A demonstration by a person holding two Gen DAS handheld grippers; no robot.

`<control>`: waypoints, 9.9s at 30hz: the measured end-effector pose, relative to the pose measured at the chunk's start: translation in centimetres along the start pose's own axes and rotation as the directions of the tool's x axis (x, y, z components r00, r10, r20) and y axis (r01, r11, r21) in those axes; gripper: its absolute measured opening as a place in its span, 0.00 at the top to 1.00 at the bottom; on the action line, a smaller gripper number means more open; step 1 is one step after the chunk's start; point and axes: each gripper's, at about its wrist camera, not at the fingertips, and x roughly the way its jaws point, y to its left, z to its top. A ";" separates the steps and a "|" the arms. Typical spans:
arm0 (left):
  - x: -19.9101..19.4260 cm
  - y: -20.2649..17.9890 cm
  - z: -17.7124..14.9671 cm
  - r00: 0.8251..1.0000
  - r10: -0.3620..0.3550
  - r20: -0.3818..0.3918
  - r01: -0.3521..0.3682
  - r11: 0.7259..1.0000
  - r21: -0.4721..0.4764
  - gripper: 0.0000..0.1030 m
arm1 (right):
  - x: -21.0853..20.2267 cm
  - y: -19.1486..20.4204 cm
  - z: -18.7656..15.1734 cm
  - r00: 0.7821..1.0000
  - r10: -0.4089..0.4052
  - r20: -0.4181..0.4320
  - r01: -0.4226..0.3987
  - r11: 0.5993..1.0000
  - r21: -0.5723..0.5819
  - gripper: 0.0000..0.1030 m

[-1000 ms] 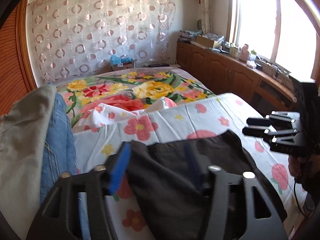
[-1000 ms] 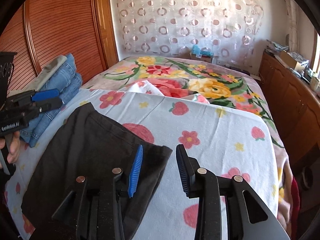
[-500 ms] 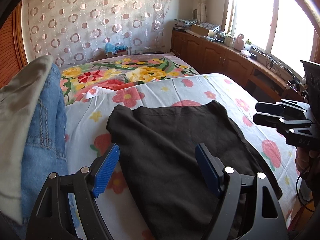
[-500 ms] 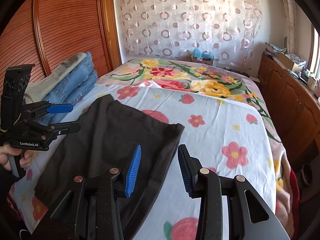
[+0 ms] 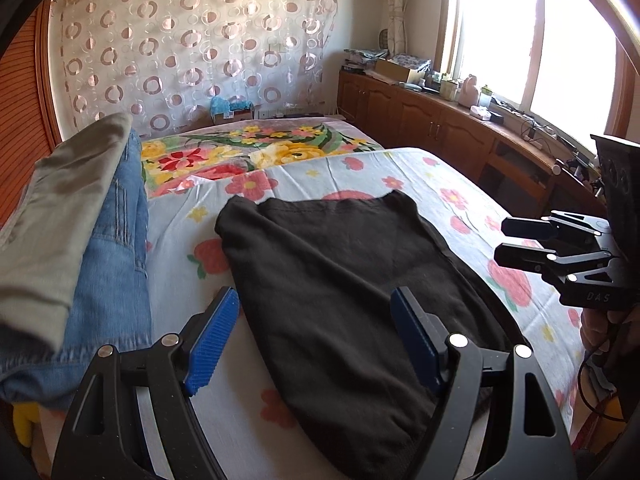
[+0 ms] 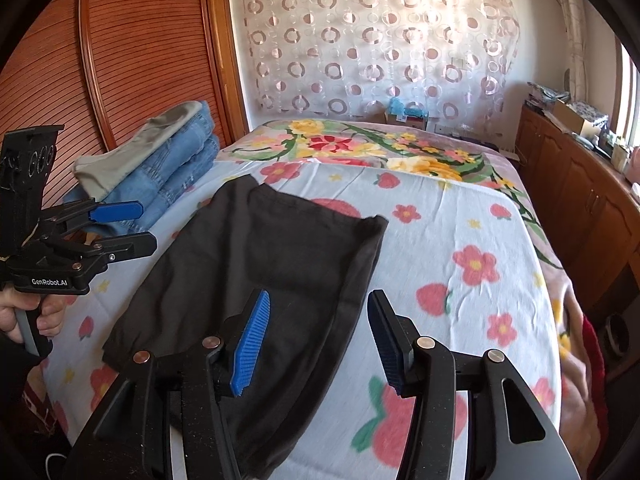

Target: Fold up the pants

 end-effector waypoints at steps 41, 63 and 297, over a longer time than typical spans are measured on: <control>-2.6 -2.7 -9.8 0.995 -0.061 -0.083 0.060 0.998 -0.013 0.66 | -2.8 2.8 -7.4 0.992 0.086 -0.095 -0.075 0.991 0.110 0.49; -3.0 -2.1 -10.4 0.996 -0.053 -0.066 0.050 0.998 -0.049 0.79 | -3.8 4.0 -7.4 0.992 0.105 -0.065 -0.100 0.992 0.078 0.90; -2.3 0.2 -8.5 0.998 -0.044 -0.055 0.040 0.996 -0.075 0.66 | 0.2 0.8 -5.0 0.989 0.062 -0.132 -0.057 0.997 0.043 0.75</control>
